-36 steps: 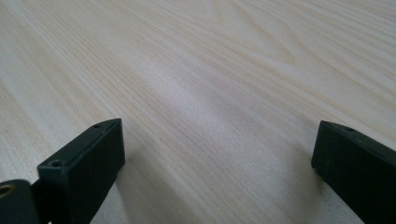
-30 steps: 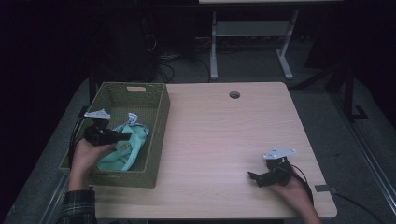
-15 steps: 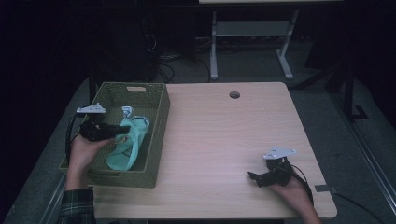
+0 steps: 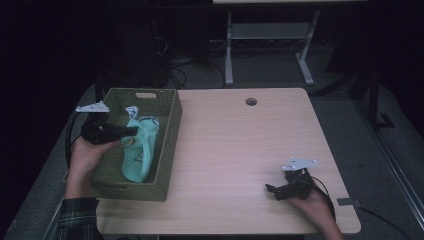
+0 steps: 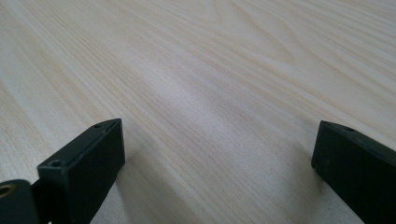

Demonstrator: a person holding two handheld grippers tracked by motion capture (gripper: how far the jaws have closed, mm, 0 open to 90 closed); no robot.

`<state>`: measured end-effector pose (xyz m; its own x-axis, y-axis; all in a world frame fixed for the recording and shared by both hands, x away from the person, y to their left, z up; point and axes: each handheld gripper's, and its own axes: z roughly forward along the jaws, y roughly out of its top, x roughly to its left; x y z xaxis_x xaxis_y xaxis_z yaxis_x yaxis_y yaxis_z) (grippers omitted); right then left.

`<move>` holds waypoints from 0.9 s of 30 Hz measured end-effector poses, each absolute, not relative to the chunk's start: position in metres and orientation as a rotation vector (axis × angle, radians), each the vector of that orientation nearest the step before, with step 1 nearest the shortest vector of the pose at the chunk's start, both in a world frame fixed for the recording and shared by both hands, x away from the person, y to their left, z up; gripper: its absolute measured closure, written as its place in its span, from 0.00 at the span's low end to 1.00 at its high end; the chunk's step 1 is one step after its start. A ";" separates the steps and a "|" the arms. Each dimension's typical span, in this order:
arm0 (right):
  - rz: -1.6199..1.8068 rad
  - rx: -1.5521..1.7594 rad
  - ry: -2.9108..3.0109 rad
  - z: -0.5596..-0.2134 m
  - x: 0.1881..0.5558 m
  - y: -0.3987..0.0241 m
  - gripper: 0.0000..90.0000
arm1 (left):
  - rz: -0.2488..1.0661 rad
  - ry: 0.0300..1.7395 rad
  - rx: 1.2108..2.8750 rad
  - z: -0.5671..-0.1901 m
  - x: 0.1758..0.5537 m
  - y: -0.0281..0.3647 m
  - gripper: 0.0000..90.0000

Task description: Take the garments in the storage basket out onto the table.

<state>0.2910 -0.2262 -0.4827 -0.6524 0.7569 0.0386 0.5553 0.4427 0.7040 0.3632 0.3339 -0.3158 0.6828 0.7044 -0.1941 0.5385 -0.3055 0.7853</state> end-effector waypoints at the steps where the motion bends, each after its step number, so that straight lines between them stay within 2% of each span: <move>1: 1.021 1.130 2.415 -0.483 0.291 -0.226 0.03 | 0.233 0.956 1.981 -0.313 0.363 0.333 0.94; 27: 1.021 1.130 2.415 -0.483 0.291 -0.226 0.03 | 0.220 0.807 1.901 -0.252 0.365 0.309 0.94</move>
